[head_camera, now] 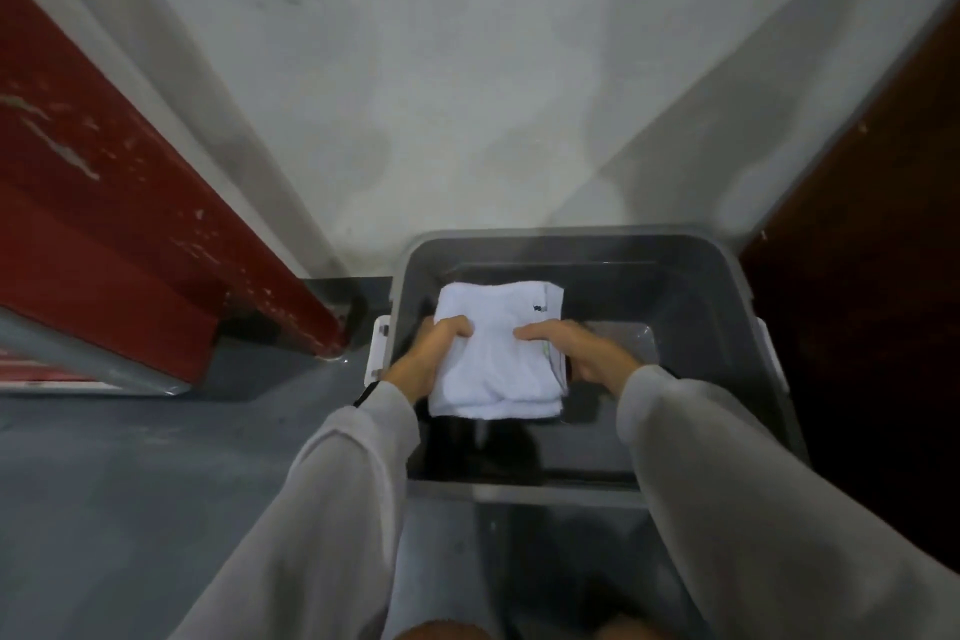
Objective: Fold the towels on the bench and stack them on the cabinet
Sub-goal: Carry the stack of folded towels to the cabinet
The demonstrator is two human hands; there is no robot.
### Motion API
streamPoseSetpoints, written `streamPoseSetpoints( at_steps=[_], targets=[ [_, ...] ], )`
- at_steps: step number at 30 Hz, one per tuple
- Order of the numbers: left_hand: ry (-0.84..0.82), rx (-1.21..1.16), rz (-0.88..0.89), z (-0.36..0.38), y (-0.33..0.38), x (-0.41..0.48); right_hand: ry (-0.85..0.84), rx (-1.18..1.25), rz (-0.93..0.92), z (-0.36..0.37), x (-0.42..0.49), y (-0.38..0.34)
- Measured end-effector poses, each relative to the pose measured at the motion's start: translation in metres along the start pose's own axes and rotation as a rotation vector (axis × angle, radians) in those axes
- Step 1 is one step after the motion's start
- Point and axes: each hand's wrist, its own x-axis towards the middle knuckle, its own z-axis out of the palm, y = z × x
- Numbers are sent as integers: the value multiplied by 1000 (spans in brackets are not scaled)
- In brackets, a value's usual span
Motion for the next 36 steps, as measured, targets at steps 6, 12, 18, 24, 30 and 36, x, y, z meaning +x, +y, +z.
streamPoseSetpoints(
  at_steps=[6, 12, 18, 24, 30, 36],
  targets=[
    [84, 56, -15, 3, -65, 49, -64, 1, 70, 3, 52, 61],
    [73, 133, 26, 4, -76, 73, -89, 80, 123, 4, 75, 87],
    [190, 172, 247, 10, -45, 84, 80, -6, -79, 2, 103, 47],
    [270, 901, 768, 24, -68, 80, 528, -615, -157, 19, 124, 83],
    [-107, 1686, 645, 11, -84, 104, 498, -499, -189, 39, 121, 89],
    [113, 1850, 789, 30, -94, 115, 519, -412, -80, 31, 137, 85]
  ],
)
